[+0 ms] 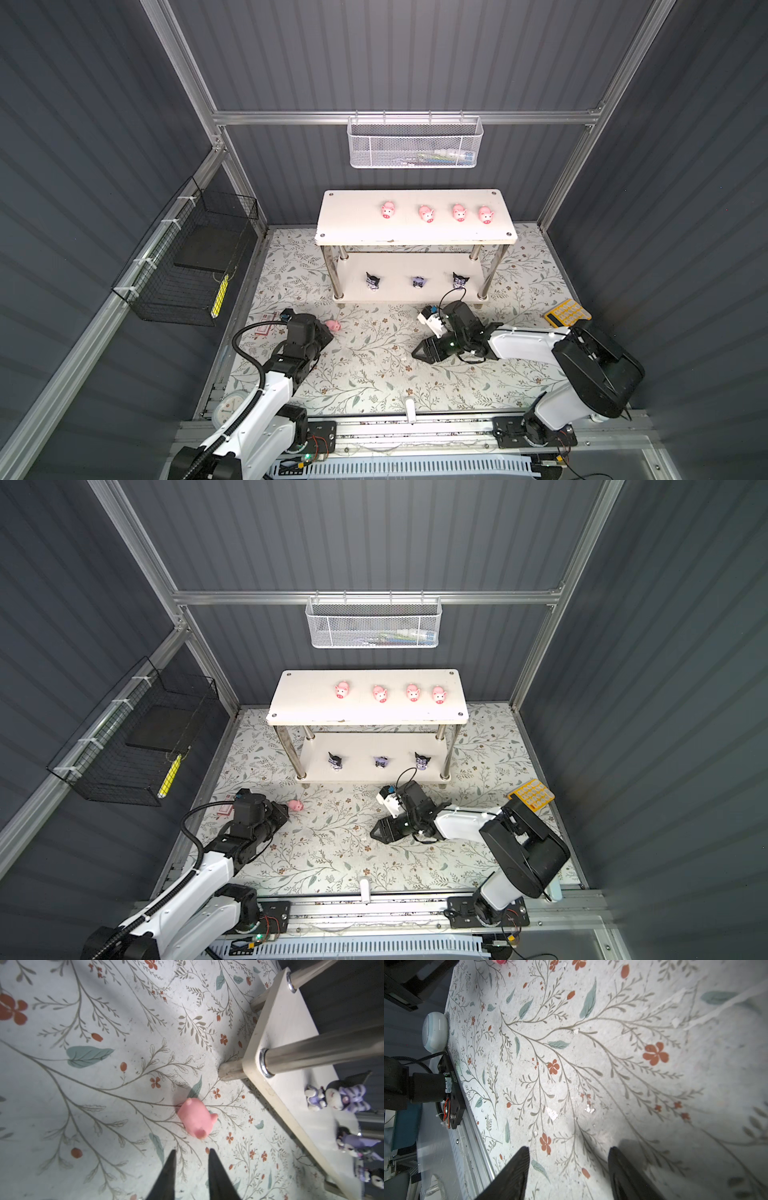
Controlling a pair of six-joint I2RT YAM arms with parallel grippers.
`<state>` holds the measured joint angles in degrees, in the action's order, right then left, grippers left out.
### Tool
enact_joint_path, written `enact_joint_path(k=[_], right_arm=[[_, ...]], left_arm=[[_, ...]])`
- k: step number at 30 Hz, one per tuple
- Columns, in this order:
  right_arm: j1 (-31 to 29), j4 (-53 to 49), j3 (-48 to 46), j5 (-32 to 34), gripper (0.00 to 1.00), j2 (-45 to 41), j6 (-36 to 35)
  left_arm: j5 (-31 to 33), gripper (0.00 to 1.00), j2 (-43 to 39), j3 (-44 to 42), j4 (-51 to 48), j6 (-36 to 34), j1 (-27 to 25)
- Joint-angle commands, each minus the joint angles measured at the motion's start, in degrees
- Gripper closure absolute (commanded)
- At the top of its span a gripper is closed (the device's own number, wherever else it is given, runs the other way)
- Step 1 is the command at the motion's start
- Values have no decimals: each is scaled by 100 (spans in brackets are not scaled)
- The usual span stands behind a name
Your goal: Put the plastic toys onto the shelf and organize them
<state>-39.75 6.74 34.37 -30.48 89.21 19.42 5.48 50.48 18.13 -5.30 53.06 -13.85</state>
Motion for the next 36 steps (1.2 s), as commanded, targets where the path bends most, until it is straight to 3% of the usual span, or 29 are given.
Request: enact_joint_path(k=[1, 4, 9, 21, 36], right_arm=[[-15, -43, 155, -116, 37, 114, -70], [-18, -50, 173, -123, 37, 146, -70], [-16, -50, 162, -121, 37, 130, -75], [-7, -10, 112, -104, 37, 103, -104], [11, 7, 123, -150, 36, 158, -177]], left_arm=[[80, 60, 102, 180, -331, 290, -168], [387, 53, 419, 426, -489, 376, -438], [895, 50, 1210, 848, -611, 564, -929], [1267, 51, 1911, 1153, -509, 628, -975], [1219, 52, 2766, 1548, -138, 494, -971]])
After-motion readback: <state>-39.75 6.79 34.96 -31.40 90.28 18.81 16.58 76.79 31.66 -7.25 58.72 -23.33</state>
